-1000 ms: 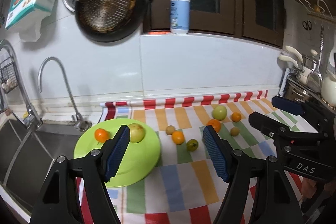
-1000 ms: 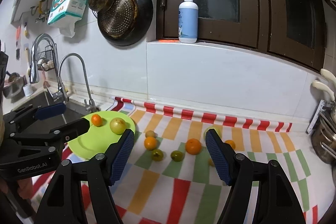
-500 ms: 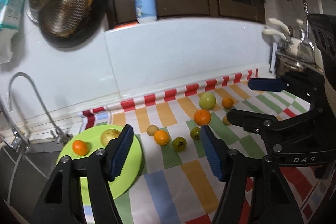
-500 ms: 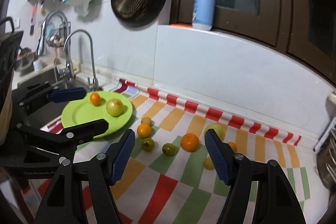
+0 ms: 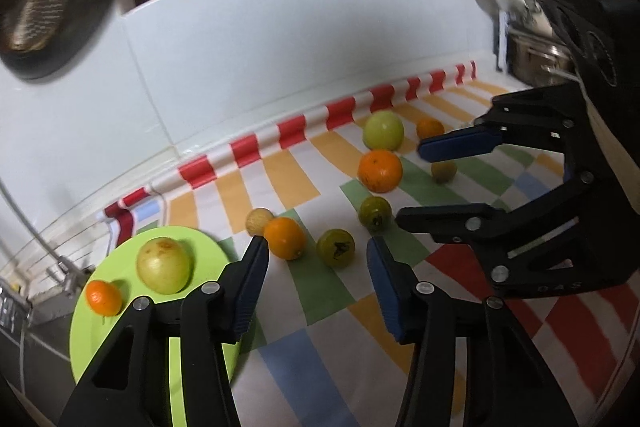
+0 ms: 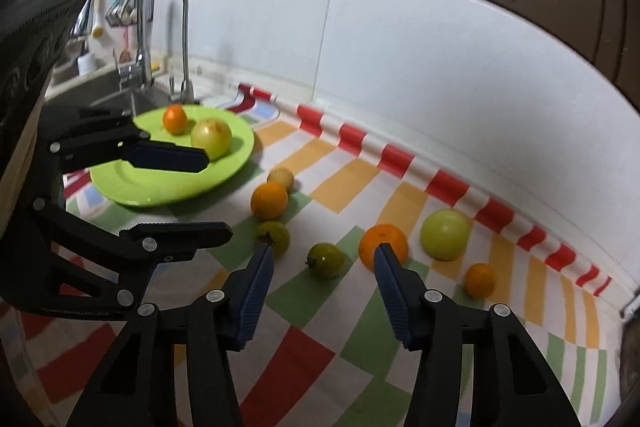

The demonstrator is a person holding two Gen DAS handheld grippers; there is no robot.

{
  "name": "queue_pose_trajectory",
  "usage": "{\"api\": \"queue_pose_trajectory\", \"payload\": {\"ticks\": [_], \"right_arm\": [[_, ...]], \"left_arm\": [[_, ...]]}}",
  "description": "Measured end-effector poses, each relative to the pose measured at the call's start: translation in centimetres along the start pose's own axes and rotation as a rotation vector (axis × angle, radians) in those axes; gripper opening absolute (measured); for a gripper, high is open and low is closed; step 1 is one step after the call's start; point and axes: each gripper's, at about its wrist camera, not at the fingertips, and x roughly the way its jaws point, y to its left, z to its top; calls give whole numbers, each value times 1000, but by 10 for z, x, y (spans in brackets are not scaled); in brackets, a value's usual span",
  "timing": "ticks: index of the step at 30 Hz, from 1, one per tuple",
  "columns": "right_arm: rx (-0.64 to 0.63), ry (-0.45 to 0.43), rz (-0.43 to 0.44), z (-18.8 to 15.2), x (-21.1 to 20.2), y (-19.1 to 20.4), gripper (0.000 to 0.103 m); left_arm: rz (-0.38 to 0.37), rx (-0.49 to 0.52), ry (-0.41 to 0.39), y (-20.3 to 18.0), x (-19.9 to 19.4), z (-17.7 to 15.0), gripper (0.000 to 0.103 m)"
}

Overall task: Organize fruits
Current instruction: 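Grasp a small green fruit with the left tool while the right tool grasps another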

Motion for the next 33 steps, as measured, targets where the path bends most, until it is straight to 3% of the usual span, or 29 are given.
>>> {"api": "queue_pose_trajectory", "payload": {"ticks": [6, 12, 23, 25, 33], "right_arm": [[-13, 54, 32, -5, 28, -7, 44], [-25, 83, 65, -8, 45, -9, 43], [22, 137, 110, -5, 65, -19, 36], [31, 154, 120, -5, 70, -20, 30], [56, 141, 101, -6, 65, -23, 30]], "left_arm": [[-48, 46, 43, -2, 27, 2, 45], [-87, 62, 87, -3, 46, -1, 41], [-144, -12, 140, 6, 64, 2, 36], [-141, -18, 148, 6, 66, 2, 33], [-137, -59, 157, 6, 64, 2, 29]]}}
